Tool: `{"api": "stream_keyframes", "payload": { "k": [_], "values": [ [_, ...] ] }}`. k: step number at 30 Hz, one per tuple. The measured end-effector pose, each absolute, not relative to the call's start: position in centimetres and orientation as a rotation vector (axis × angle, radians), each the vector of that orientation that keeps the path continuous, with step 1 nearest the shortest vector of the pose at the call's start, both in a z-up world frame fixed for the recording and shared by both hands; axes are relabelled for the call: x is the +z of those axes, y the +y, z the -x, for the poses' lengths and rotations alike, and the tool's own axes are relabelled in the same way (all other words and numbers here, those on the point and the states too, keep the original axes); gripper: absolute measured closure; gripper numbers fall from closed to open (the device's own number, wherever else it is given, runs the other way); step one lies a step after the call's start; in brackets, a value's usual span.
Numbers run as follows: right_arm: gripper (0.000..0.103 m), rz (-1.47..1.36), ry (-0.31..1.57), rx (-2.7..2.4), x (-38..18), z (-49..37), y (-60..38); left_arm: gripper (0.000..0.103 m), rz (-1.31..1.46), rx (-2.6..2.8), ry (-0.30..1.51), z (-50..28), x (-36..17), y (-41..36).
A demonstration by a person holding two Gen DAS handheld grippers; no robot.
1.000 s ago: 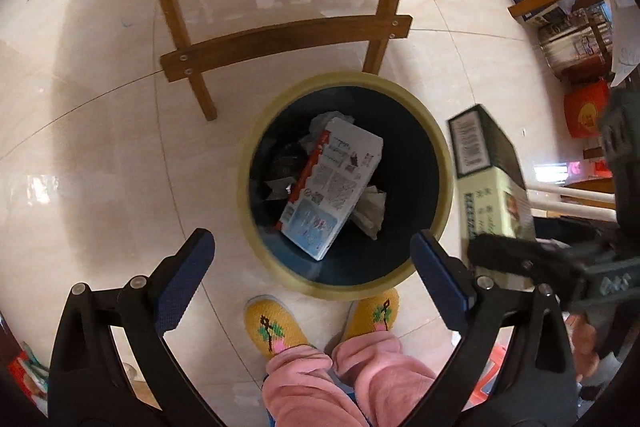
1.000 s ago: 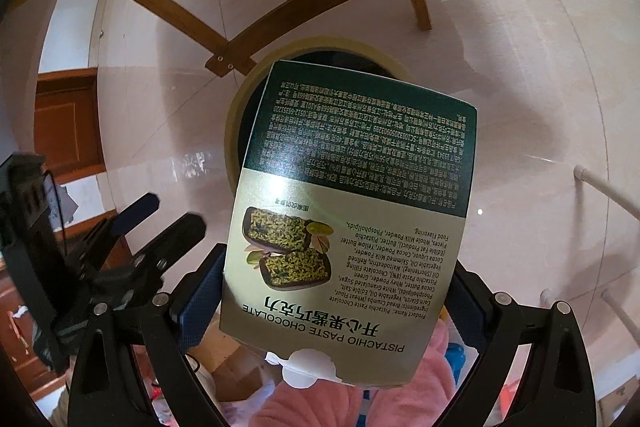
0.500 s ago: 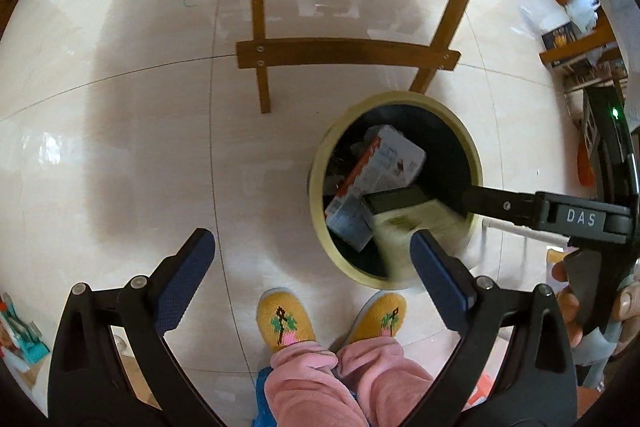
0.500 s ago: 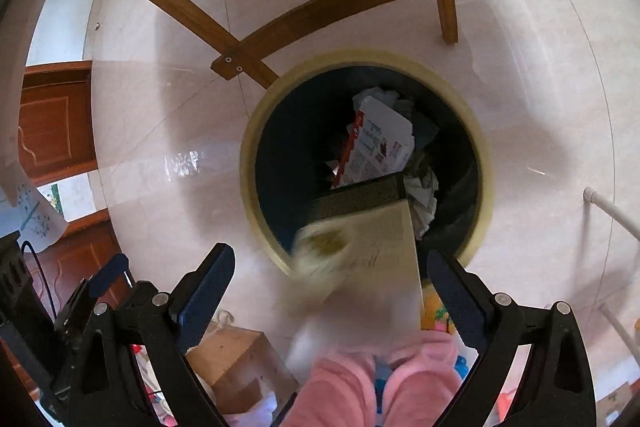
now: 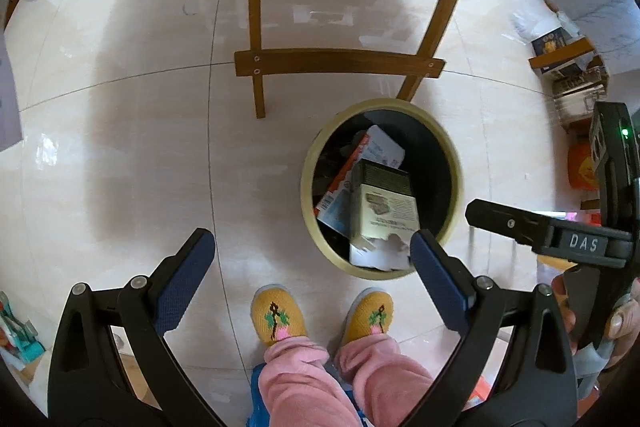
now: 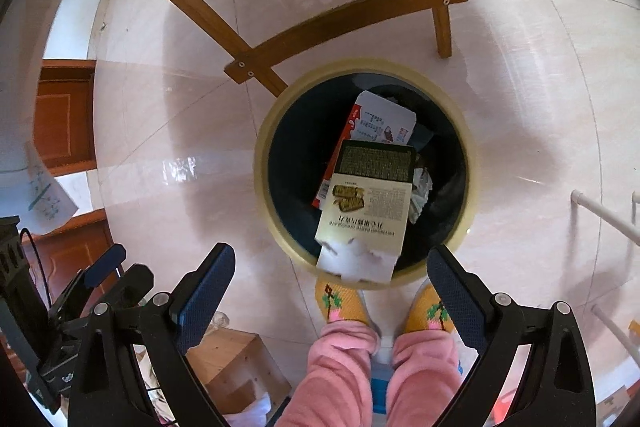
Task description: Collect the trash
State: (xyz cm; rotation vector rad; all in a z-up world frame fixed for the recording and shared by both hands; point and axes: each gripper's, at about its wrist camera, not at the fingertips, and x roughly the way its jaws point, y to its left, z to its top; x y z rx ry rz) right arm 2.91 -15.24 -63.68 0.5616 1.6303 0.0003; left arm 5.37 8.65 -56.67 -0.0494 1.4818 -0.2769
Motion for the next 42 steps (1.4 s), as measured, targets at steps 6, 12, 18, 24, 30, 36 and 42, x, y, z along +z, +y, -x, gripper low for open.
{"api": "stream_keyframes", "payload": {
  "k": [6, 12, 18, 24, 30, 36, 42],
  "values": [
    [0.005, -0.523, 1.539, -0.006, -56.8, -1.2, -14.7, 0.006, 0.041, -0.309, 1.44, -4.4, -50.3, 7.4],
    [0.005, -0.481, 1.413, -0.013, -47.4, 0.2, -14.6, 0.006, 0.05, -0.305, 1.37, -3.9, -42.1, 6.2],
    [0.005, -0.459, 1.311, -0.02, -37.4, 0.8, -15.4, 0.006, 0.086, -0.296, 1.308, -3.1, -32.9, 5.7],
    [0.005, -0.446, 1.232, -0.007, -27.4, 1.6, -16.2, 0.006, 0.096, -0.28, 1.249, -2.1, -23.8, 5.7],
    [0.005, -0.427, 1.144, -0.01, -18.0, 2.6, -16.7, 0.006, 0.078, -0.27, 1.161, -0.9, -14.8, 5.2],
    [0.005, -0.386, 1.057, -0.026, -9.6, 3.3, -17.0, 0.006, 0.037, -0.249, 1.062, 0.2, -7.3, 4.3],
    [0.005, -0.357, 1.001, -0.026, -3.8, 4.0, -16.9, 0.006, 0.019, -0.208, 1.0, 1.2, -2.7, 4.3]
  ]
}}
